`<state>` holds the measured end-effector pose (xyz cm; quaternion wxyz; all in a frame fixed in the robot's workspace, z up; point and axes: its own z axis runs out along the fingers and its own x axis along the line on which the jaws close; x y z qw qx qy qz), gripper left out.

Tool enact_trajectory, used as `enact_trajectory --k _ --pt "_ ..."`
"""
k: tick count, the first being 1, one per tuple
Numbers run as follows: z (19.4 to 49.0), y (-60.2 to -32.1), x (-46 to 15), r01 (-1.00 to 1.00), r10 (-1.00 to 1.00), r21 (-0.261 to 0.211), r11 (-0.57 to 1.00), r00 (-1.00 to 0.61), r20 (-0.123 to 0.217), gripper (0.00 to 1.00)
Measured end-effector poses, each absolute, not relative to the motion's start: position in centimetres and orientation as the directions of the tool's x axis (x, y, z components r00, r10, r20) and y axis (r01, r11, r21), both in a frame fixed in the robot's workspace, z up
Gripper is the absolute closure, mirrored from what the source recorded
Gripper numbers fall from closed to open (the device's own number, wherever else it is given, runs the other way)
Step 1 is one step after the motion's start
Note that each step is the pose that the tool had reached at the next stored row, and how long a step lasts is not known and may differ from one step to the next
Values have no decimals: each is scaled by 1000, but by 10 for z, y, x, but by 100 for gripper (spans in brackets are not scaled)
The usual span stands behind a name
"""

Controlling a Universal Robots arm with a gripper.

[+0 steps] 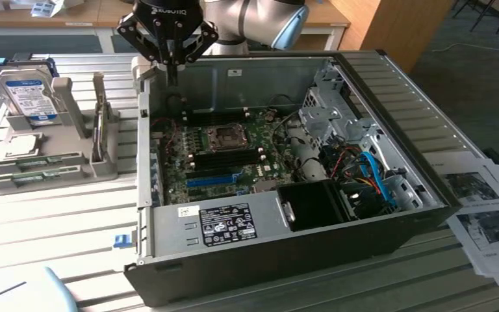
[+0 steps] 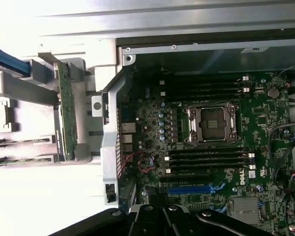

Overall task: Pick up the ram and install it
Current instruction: 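Reach for the ram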

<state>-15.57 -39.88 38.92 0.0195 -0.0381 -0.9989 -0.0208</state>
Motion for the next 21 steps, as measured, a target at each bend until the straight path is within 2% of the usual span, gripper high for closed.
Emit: enact_trajectory --k 21 --pt "389 -399 -182 74 72 42 996 -997 30 91"
